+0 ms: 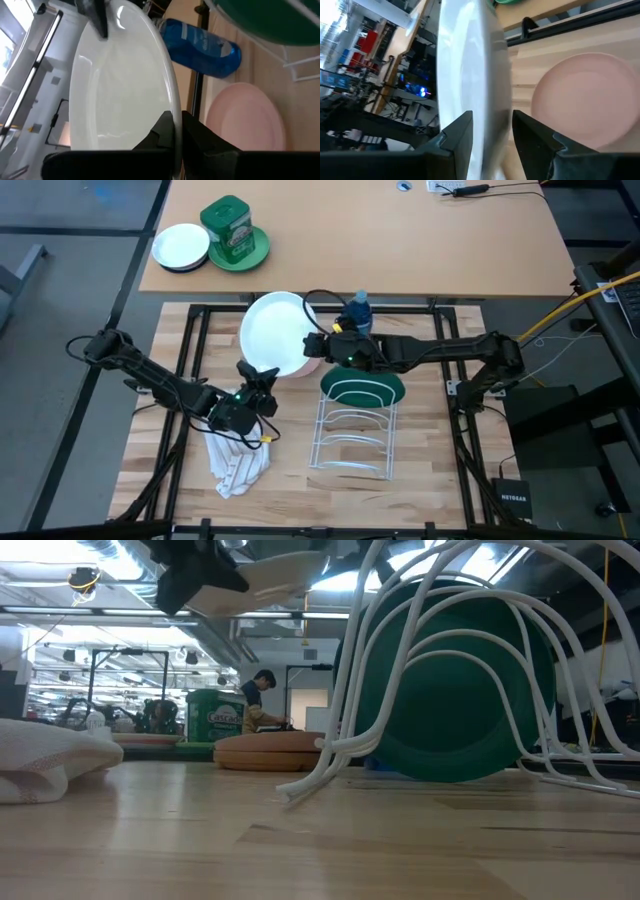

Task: Sort dishes
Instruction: Put the white plate in the dish rack

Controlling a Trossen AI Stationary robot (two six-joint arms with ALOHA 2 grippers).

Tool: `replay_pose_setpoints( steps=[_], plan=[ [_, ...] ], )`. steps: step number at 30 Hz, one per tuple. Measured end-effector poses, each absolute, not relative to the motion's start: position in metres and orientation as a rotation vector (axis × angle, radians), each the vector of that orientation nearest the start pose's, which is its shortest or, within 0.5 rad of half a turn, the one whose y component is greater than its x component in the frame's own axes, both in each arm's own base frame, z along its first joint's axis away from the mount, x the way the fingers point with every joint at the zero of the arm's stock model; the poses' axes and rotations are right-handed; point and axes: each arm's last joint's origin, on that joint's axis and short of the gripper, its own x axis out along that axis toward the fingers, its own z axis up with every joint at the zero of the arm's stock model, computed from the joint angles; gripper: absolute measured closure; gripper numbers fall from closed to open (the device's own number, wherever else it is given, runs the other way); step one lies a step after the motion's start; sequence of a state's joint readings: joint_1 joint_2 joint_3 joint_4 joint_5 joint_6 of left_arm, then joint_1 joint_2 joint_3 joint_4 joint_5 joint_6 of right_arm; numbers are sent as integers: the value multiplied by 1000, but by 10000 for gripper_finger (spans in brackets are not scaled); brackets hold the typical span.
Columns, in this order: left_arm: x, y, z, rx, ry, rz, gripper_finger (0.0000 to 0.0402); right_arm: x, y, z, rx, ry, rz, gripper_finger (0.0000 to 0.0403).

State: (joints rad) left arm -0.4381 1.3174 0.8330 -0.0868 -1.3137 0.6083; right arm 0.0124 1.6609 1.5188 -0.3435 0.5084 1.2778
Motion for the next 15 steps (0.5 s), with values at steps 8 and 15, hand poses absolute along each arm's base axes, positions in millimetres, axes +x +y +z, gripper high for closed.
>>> replay_pose_setpoints(
  steps=[8,15],
  plan=[
    [246,-94,258,1017,618,705,401,391,-10,336,1112,89,-688,260],
    [244,-98,257,1022,610,687,401,396,-9,329,1087,142,-663,265]
  ],
)
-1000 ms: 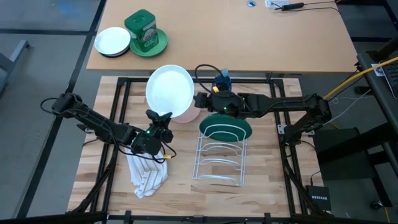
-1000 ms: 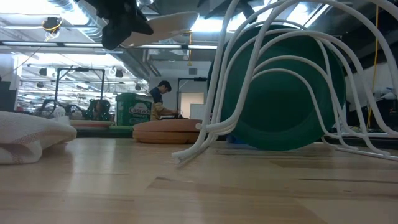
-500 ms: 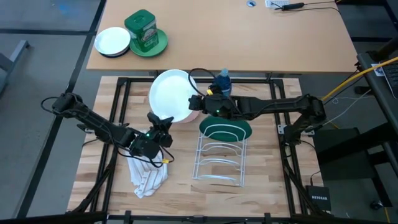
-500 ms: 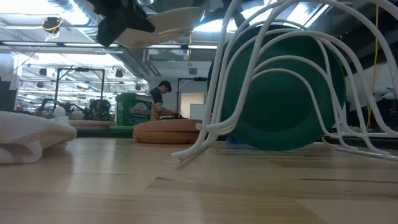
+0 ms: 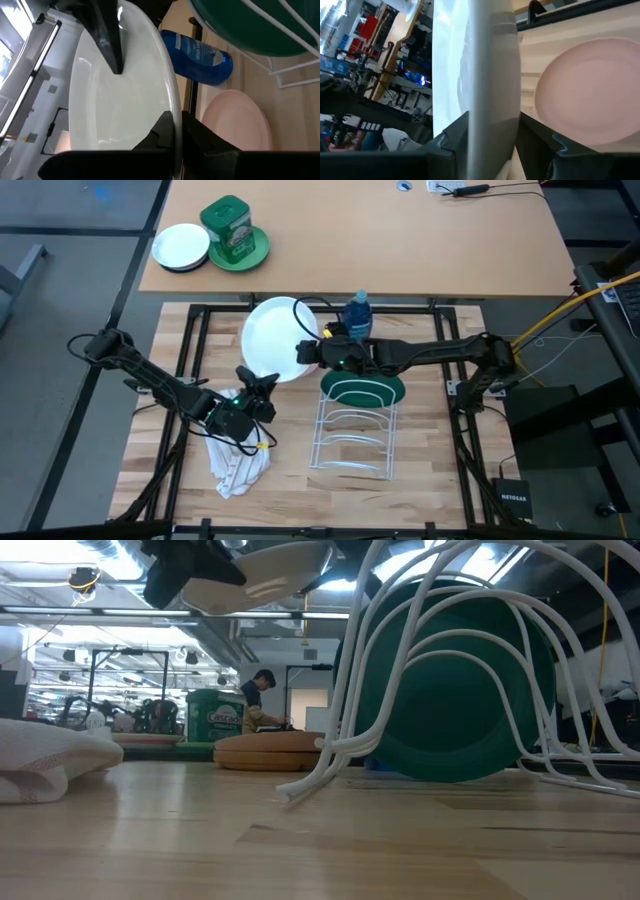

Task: Sort dishes
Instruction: Put the white plate in the dish rack

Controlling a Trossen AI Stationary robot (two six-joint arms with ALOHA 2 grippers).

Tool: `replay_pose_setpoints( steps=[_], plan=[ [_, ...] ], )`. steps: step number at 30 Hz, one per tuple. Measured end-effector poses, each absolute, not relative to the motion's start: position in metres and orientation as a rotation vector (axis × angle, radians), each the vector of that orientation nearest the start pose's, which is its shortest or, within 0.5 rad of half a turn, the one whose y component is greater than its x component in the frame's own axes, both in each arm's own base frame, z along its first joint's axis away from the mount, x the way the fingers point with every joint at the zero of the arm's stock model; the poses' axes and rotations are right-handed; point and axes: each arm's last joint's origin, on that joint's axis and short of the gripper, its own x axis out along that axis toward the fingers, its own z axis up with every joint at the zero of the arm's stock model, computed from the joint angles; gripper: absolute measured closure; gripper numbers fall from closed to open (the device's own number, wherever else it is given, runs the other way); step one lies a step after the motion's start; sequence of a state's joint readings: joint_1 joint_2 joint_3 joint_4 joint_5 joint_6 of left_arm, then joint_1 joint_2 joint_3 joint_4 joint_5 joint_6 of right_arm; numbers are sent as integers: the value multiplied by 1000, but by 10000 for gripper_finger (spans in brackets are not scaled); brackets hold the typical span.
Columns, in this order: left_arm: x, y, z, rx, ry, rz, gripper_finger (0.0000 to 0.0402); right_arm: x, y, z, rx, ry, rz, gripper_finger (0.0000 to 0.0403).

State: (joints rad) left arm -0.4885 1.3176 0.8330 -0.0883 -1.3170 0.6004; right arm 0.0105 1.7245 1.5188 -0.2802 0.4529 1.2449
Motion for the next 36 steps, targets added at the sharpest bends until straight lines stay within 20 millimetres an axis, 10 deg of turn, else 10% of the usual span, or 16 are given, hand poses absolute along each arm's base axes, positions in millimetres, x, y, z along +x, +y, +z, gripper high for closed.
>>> replay_pose_setpoints(
  steps=[8,36],
  plan=[
    [243,-100,256,1041,616,695,396,398,-9,336,1035,106,-621,336],
    [237,-114,259,672,426,712,230,397,-19,336,614,188,-644,336]
  ],
)
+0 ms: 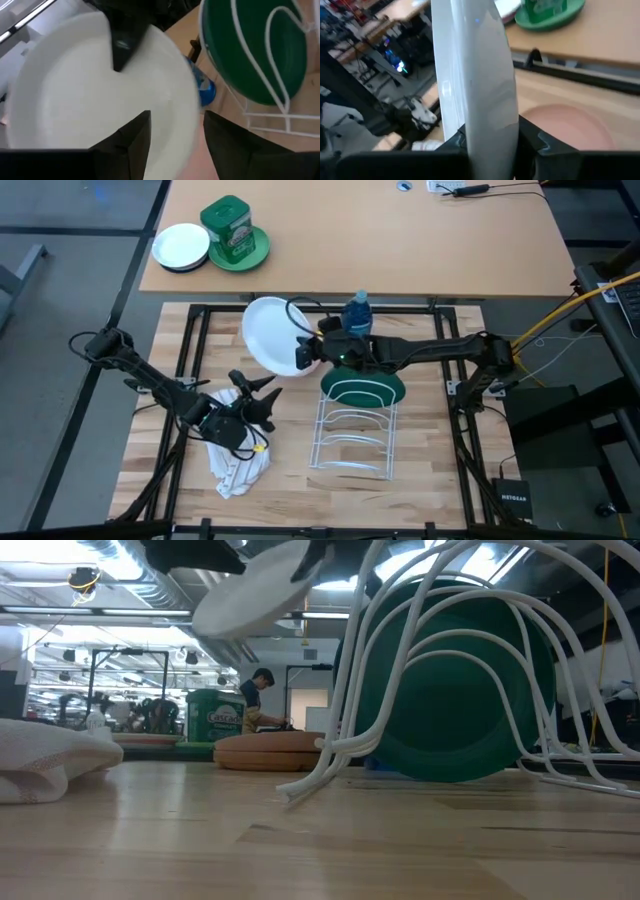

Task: Sort dishes
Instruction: Put the white plate in the dish rack

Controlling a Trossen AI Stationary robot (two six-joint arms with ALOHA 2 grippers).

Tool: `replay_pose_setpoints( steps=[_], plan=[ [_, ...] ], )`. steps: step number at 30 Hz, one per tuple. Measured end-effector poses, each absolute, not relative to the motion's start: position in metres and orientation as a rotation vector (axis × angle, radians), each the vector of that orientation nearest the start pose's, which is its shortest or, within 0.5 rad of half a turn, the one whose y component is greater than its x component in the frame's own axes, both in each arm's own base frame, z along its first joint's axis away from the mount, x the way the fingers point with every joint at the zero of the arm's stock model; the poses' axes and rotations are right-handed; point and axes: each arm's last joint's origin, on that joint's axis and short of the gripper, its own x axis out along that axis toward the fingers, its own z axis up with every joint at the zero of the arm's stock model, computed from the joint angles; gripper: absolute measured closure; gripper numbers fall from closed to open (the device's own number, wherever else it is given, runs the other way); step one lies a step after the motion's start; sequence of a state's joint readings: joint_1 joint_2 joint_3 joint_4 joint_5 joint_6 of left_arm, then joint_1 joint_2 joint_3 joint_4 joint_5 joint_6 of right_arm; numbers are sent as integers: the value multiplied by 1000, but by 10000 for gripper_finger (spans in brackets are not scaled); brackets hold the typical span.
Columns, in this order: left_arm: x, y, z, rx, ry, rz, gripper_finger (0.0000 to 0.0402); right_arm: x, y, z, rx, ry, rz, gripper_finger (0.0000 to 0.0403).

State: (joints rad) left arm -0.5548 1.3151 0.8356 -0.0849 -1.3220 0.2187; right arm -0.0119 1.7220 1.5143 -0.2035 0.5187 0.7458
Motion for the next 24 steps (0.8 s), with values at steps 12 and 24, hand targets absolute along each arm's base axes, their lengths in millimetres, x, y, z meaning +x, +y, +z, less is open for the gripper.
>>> replay_pose_setpoints(
  steps=[12,24],
  plan=[
    [228,-129,257,554,362,664,229,364,-23,383,463,130,-571,336],
    [222,-129,249,513,372,660,229,293,-16,415,427,325,-458,336]
  ],
)
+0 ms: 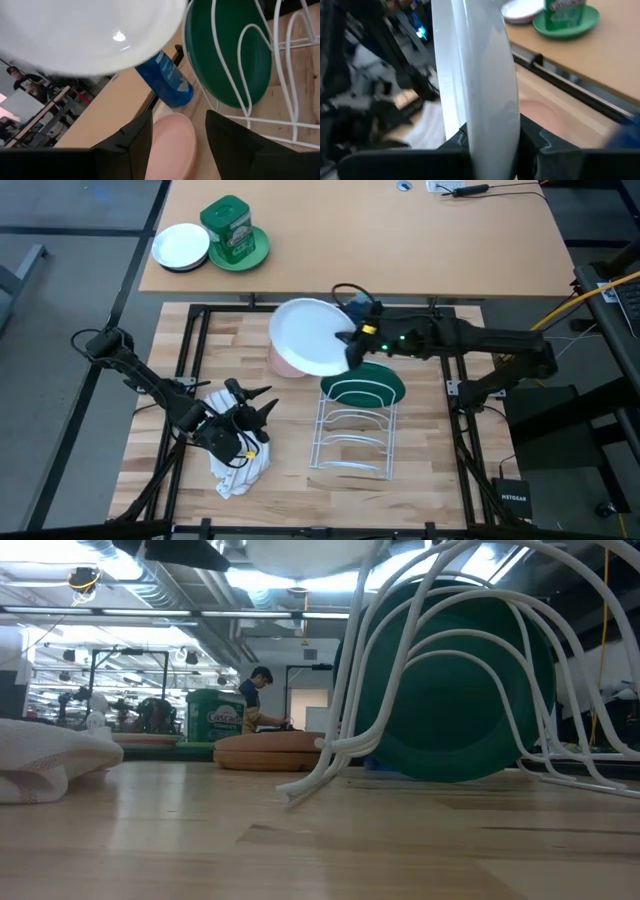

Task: Sort dishes
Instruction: Put the white plate in the dish rack

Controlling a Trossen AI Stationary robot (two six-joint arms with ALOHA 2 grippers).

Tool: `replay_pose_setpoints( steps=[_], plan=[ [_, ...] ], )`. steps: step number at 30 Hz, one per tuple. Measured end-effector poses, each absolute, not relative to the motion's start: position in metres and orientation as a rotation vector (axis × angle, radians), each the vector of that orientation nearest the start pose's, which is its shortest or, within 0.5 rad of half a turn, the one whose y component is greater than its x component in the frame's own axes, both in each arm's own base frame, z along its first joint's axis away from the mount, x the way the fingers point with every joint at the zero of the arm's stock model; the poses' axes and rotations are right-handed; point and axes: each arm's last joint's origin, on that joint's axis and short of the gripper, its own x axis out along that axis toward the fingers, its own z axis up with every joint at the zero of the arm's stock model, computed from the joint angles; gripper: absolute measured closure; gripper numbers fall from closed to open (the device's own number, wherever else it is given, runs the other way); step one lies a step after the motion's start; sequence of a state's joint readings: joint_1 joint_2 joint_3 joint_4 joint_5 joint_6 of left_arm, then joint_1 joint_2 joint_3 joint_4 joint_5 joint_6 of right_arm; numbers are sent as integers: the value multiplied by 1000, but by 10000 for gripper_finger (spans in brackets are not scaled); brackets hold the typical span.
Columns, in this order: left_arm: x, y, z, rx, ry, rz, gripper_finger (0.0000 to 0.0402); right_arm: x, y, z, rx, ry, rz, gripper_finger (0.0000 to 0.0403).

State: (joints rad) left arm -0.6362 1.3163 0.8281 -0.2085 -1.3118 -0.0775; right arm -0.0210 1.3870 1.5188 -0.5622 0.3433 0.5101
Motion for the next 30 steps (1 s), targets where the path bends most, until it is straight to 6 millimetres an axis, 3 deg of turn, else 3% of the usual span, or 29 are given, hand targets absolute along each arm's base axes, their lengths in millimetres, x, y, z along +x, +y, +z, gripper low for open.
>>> replay_pose_setpoints(
  steps=[9,14,19,30],
  plan=[
    [222,-129,248,462,354,670,229,258,15,425,336,416,-366,336],
    [222,-129,248,429,342,675,229,249,39,416,235,537,-303,336],
    [222,-129,248,409,335,678,229,237,58,407,87,617,-367,336],
    [223,-129,248,318,301,692,229,224,84,396,-46,664,-378,336]
  ],
)
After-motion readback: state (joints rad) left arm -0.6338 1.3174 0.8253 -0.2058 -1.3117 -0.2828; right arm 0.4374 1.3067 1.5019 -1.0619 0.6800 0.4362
